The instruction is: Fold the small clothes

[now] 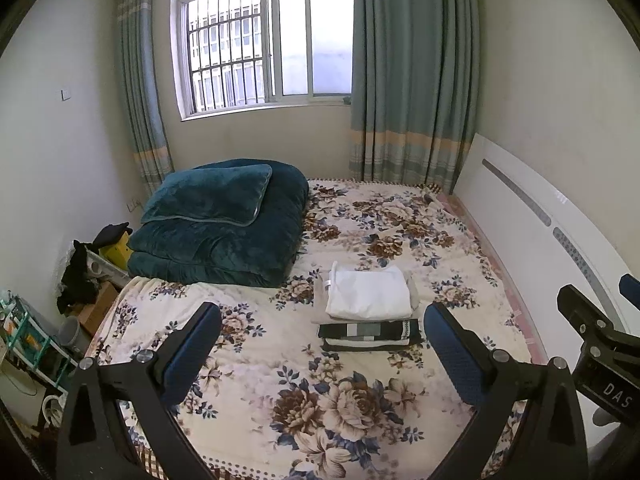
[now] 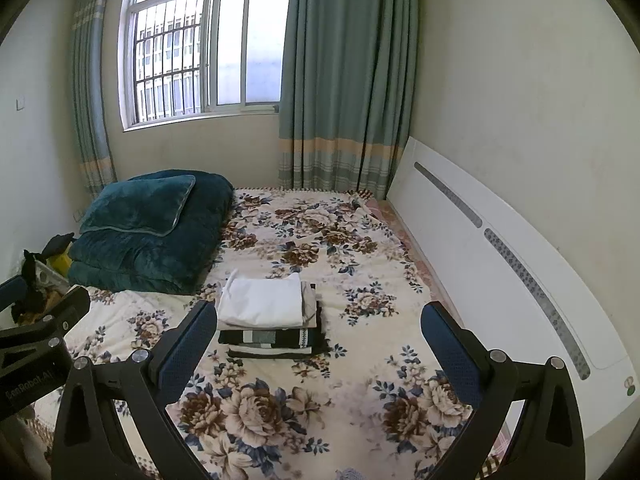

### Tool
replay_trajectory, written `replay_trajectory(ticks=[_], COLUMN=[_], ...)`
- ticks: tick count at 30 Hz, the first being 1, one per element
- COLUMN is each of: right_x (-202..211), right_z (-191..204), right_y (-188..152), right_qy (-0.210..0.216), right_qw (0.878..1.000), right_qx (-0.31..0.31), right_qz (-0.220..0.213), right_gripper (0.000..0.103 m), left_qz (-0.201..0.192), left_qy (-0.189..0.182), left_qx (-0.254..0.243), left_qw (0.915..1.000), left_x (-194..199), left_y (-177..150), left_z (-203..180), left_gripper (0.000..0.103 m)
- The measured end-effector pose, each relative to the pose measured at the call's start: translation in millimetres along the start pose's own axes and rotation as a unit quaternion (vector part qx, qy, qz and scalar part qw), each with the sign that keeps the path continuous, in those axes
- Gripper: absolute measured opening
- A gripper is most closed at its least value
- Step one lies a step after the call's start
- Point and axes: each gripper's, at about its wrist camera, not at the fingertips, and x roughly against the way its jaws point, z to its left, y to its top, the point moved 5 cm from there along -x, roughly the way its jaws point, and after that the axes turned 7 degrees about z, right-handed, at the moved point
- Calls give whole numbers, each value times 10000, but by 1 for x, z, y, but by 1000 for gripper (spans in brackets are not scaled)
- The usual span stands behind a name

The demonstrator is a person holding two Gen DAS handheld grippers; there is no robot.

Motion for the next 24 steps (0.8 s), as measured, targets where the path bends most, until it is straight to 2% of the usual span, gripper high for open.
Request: replay_trajectory(ticks=[24], right_x=[7], right_z=[4], right_y=[1], right_qy=[137], right_qw=[9999], right_qx=[25], right_qz=[22], right_gripper=[103], left_qz=[-80], left_qy=[22], left_qx=[-3], left_qw=[10000], left_x=[9], left_y=[5], left_z=[-4], left_gripper=[103])
